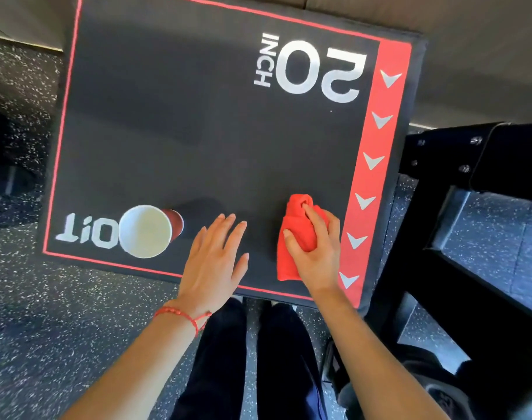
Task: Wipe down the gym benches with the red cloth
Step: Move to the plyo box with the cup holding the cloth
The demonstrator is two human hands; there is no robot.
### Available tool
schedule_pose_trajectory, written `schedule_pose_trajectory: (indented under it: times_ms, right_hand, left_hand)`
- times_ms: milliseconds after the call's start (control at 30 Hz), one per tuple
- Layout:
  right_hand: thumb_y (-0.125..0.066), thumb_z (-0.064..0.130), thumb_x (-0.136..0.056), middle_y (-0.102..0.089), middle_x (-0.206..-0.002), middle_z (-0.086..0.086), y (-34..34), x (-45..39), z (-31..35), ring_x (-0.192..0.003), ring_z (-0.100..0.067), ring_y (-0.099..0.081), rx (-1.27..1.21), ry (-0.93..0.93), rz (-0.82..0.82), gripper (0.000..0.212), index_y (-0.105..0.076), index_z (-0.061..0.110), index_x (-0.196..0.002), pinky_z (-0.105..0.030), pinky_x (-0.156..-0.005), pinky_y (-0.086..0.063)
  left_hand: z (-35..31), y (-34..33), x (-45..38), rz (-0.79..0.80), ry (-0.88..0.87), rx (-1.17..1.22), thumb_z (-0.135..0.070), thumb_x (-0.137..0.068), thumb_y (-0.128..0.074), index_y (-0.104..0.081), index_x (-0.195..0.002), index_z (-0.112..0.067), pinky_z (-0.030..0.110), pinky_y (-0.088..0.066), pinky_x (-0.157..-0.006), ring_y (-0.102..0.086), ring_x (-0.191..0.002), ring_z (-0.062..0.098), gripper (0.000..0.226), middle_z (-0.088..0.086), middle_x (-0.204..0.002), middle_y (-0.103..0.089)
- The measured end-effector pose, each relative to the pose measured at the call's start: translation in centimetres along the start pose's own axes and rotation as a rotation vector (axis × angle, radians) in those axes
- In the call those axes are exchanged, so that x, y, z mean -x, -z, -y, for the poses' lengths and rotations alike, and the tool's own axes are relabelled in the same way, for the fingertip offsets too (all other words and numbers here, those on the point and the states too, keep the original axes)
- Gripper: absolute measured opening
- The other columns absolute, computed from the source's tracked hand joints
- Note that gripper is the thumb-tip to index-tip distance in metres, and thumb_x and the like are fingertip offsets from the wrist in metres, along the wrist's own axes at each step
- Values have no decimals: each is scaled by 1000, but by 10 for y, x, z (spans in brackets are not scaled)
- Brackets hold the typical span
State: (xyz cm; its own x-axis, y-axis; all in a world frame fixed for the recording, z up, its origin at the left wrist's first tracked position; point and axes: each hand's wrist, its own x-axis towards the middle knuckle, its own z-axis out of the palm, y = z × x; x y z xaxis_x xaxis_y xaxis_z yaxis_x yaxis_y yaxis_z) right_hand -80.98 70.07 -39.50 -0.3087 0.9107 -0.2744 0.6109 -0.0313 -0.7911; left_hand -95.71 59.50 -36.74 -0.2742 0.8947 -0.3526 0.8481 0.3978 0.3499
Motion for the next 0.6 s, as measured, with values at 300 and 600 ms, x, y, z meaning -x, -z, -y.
schedule_pose_trajectory:
  times_ms: [300,600]
  right_hand:
    - [-54,47,-76,-41,-128,-8,-4,2,-8,-113,-8,-40,132,24,-11,55,-41,34,-128,-26,-85,-40]
    - [-45,53,-80,-42,-132,-12,4,2,-4,-114,-31,-45,309,30,23,58,-42,28,-132,-40,-91,-41]
  left_hand:
    - [-2,-11,-7,50,20,-1,-33,-87,-35,-52,-127,-3,52,-43,-95,-45,-124,34,53,18,-132,-51]
    - [-7,3,-1,12,-30,-34,-31,-86,-39,-54,-125,-2,52,-43,-93,-50,-121,35,51,19,-128,-54]
